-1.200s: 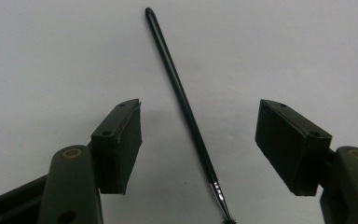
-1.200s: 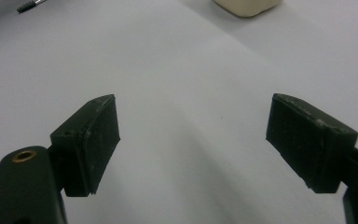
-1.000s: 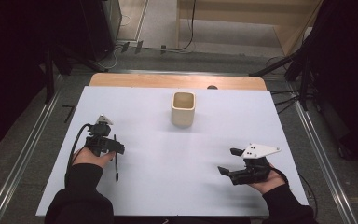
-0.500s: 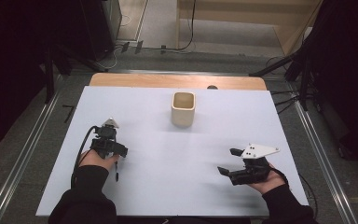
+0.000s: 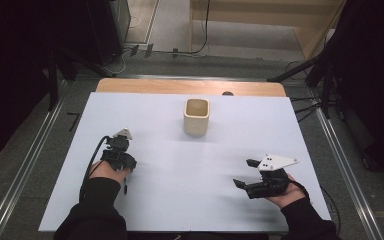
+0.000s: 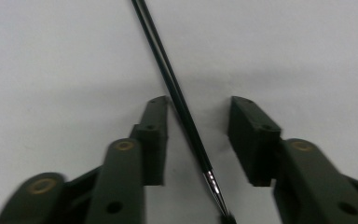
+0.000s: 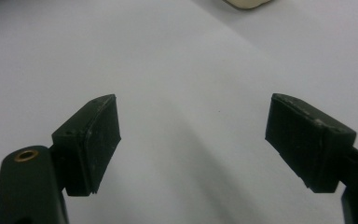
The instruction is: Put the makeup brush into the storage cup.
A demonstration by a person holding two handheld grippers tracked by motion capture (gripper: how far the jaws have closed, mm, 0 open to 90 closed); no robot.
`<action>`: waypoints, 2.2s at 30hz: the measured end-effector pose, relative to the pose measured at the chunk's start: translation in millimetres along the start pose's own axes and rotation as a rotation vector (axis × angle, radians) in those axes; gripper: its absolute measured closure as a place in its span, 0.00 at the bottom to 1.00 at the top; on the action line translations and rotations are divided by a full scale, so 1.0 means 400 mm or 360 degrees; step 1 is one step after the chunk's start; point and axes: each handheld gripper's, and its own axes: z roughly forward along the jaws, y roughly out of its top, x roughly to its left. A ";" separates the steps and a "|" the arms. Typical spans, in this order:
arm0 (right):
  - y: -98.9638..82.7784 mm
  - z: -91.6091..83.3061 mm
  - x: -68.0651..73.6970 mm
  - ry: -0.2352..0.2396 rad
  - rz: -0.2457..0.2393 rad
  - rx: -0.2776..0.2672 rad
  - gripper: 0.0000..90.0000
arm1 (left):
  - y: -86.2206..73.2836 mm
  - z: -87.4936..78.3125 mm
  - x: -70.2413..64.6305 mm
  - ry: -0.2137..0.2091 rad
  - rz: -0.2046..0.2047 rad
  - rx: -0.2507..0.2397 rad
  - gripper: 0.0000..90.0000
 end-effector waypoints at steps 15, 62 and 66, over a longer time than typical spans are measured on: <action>0.001 0.002 0.001 0.0009 -0.0022 0.0007 0.21 | -0.005 -0.002 0.027 -0.0102 -0.0049 -0.0007 0.96; 0.015 -0.002 -0.004 0.0280 0.0134 -0.0209 0.21 | -0.002 -0.126 0.025 -0.0804 0.0555 -0.0774 0.96; 0.015 -0.007 -0.002 0.0266 0.0124 -0.0226 0.22 | -0.001 -0.130 0.010 -0.0819 0.0627 -0.0769 0.96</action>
